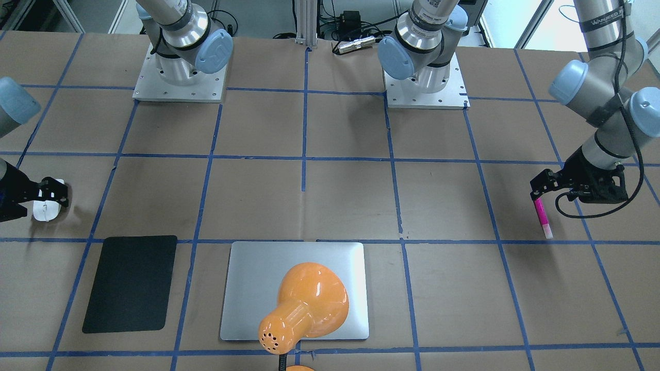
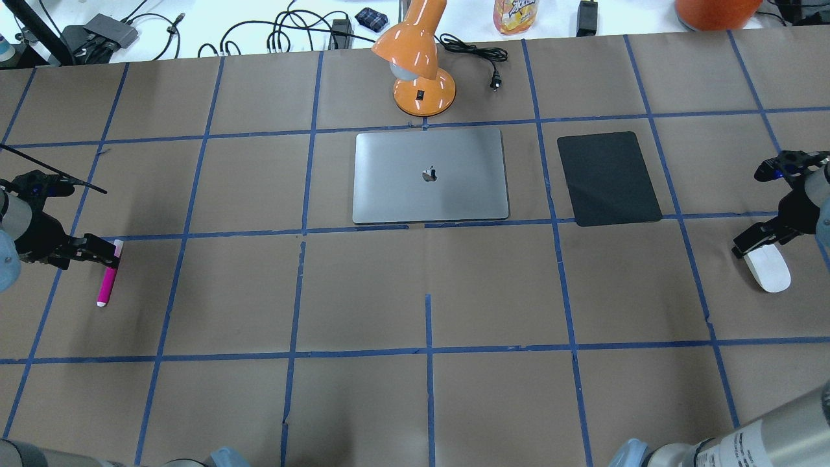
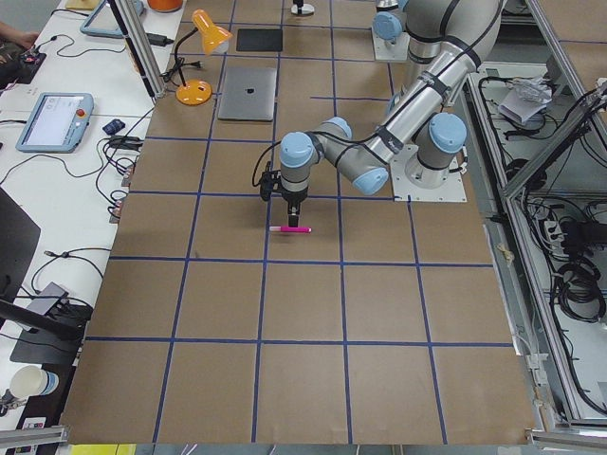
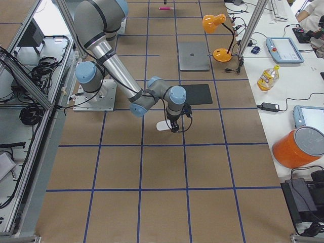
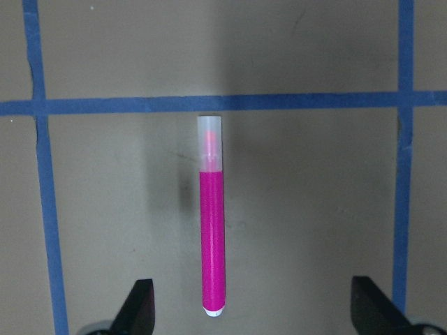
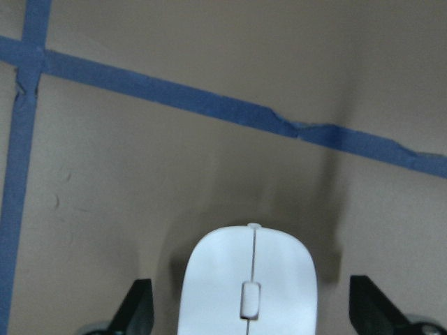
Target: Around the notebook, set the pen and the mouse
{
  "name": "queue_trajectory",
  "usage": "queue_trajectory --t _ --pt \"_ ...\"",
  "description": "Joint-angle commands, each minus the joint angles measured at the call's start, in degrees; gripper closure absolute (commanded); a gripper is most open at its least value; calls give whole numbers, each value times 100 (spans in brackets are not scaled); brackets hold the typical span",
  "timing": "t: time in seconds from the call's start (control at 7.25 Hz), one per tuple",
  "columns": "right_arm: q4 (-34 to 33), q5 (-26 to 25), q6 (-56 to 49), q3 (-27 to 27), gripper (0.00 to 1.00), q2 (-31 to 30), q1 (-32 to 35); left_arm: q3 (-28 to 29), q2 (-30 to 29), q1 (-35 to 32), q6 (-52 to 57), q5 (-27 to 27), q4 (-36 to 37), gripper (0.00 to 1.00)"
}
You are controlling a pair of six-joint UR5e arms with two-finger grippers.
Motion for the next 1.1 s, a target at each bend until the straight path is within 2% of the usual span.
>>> queue_trajectory --t 0.0,0.28,0.41,0.69,0.97 --pt "-7 -48 74 55 16 9 -2 7 -418 1 2 -10 548 0" --pt "28 -30 91 55 43 -8 -2 7 -638 1 -6 -37 558 0" --pt "11 -21 117 46 50 -8 -2 7 -700 1 2 -45 584 11" --pt "20 -21 257 -15 50 -43 7 7 -780 1 2 -45 724 21" --pt "185 57 931 -496 48 -114 112 16 -797 1 20 -37 778 56"
